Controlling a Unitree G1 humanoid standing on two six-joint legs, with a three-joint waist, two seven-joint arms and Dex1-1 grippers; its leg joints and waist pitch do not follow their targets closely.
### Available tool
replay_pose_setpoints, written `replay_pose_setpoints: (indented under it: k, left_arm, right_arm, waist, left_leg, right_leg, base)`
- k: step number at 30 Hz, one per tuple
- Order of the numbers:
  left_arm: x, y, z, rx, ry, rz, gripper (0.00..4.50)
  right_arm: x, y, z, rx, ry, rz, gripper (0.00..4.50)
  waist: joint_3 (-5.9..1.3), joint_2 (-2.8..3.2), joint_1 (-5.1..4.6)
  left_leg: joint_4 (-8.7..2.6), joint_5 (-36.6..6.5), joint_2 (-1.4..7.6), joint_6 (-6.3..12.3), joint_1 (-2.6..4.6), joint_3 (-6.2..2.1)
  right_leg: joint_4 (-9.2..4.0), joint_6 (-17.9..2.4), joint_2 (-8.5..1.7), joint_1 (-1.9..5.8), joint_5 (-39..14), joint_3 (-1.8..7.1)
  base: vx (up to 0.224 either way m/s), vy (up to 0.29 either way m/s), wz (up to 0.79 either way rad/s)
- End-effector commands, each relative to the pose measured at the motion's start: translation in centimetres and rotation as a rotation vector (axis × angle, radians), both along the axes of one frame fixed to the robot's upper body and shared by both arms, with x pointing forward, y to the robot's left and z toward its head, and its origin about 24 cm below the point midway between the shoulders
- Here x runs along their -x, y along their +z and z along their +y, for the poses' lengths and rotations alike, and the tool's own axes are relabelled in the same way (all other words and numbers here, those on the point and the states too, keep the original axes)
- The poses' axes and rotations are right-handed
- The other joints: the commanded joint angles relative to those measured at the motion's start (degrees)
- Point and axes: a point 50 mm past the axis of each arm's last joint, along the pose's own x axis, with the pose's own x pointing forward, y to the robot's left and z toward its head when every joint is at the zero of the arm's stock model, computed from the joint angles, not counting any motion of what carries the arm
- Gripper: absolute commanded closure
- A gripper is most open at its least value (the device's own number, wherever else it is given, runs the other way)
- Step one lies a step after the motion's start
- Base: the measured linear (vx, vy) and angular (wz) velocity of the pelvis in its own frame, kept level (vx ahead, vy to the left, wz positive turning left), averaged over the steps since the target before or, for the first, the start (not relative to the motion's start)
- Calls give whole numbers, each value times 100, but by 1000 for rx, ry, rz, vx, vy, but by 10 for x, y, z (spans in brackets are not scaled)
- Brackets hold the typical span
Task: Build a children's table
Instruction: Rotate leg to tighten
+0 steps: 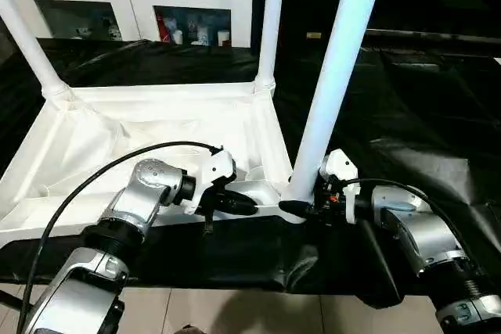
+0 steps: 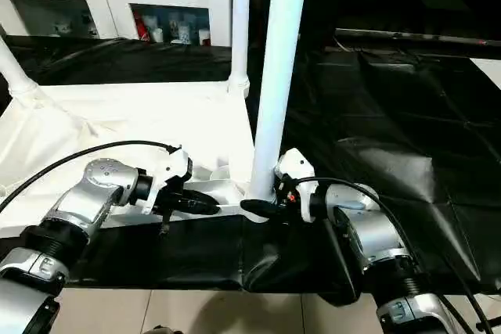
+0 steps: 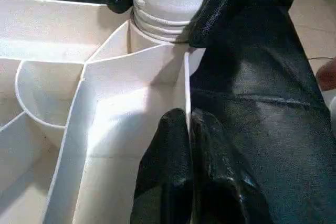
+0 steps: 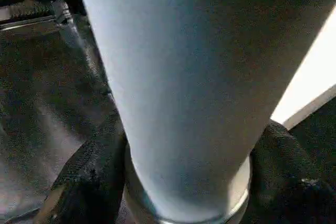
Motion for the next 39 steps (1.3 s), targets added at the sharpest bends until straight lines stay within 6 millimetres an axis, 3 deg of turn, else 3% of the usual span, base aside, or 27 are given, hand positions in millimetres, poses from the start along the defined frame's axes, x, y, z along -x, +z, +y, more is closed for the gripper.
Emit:
replay_pose_setpoints:
  k: [1, 3, 4, 5, 6, 10, 16, 18, 20, 22, 24, 28, 32, 36, 39]
  left_arm:
    - [-11, -4, -9, 4, 158, -24, 450]
    - [-15, -5, -12, 8, 207, -38, 450]
    - [-17, -6, -14, 10, 235, -47, 450]
    - [-23, -8, -22, 12, 318, -67, 450]
    - [-25, -9, -26, 14, 356, -73, 450]
    - [-32, -10, -41, 35, 484, -88, 450]
    - [-32, -9, -53, 47, 452, -94, 450]
    - [-31, -9, -51, 41, 439, -98, 450]
    - [-30, -11, -47, 30, 420, -105, 450]
    - [-28, -11, -40, 18, 367, -110, 450]
    - [-25, -11, -36, 17, 323, -108, 450]
    - [-18, -10, -28, 21, 209, -98, 450]
    - [-7, -8, -15, 6, 43, -54, 450]
    - [1, -6, -8, 17, -44, -4, 450]
    - [6, -4, -4, 23, -86, 28, 450]
  right_arm:
    - [-9, -8, 4, -11, -180, -6, 180]
    - [-12, -12, 6, -14, -254, -5, 180]
    - [-14, -15, 8, -15, -297, -3, 180]
    - [-18, -22, 14, -27, -441, 6, 180]
    - [-20, -25, 17, -33, -511, 16, 180]
    - [-23, -35, 32, -56, -698, 63, 180]
    - [-27, -31, 52, -69, -692, 23, 180]
    - [-28, -27, 53, -86, -671, -3, 124]
    - [-29, -24, 50, -89, -654, -28, 110]
    - [-30, -19, 42, -75, -586, -68, 104]
    - [-30, -16, 37, -59, -523, -83, 78]
    - [-23, -9, 25, -27, -325, -90, 72]
    - [-10, 1, 6, 1, -113, -86, 72]
    - [-4, 6, -3, 19, -20, -68, 72]
    - [-1, 6, -5, 39, 29, -48, 72]
  waist:
    - [-309, -42, -10]
    - [-303, -43, -50]
    - [-301, -61, -61]
    - [-293, -28, -62]
    - [-278, -34, -84]
    - [-286, -26, -75]
    - [-275, -17, -66]
    - [-259, -17, -72]
    - [-268, -40, -67]
    - [-269, -23, -69]
    - [-278, -38, -88]
    - [-289, -51, -92]
    - [-314, -61, -33]
    - [-343, -17, 11]
    - [-319, -20, 27]
  left_leg:
    - [-338, -1119, 233, 285, 122, -88]
    - [-355, -1291, 223, 141, 139, -101]
    - [-369, -1380, 216, 51, 135, -115]
    - [-380, -1442, 225, 15, 152, -116]
    - [-387, -1574, 222, -35, 170, -105]
    - [-404, -1657, 205, -112, 177, -128]
    - [-422, -1747, 197, -21, 171, -128]
    - [-443, -1916, 203, -38, 183, -140]
    - [-444, -1934, 206, -36, 180, -140]
    - [-453, -1870, 207, -10, 154, -152]
    - [-443, -1733, 204, 47, 130, -148]
    - [-401, -1477, 204, 220, 128, -119]
    - [-346, -1037, 214, 479, 107, -102]
    - [-309, -825, 256, 568, 120, -73]
    - [-322, -1019, 260, 519, 126, -61]
  right_leg:
    - [-383, -1476, -302, 239, -428, 195]
    - [-415, -1428, -308, 212, -754, 197]
    - [-426, -1357, -305, 239, -954, 190]
    - [-452, -1286, -306, 217, -1058, 202]
    - [-474, -1253, -303, 179, -1168, 222]
    - [-507, -1087, -306, 189, -1404, 219]
    - [-549, -937, -311, 191, -1576, 222]
    - [-579, -863, -313, 184, -1808, 225]
    - [-581, -847, -322, 188, -1829, 229]
    - [-569, -834, -321, 208, -1763, 224]
    - [-540, -881, -312, 231, -1487, 219]
    - [-503, -1064, -311, 254, -1050, 222]
    - [-426, -1220, -298, 302, -385, 205]
    - [-330, -1534, -260, 262, 148, 181]
    - [-347, -1598, -264, 243, -30, 181]
  base:
    - [0, 0, 0]
    - [0, 0, 0]
    - [0, 0, 0]
    - [0, 0, 0]
    - [0, 0, 0]
    - [0, 0, 0]
    - [0, 0, 0]
    - [0, 0, 0]
    - [0, 0, 0]
    - [0, 0, 0]
    - [0, 0, 0]
    - [0, 0, 0]
    - [0, 0, 0]
    - [0, 0, 0]
    - [0, 0, 0]
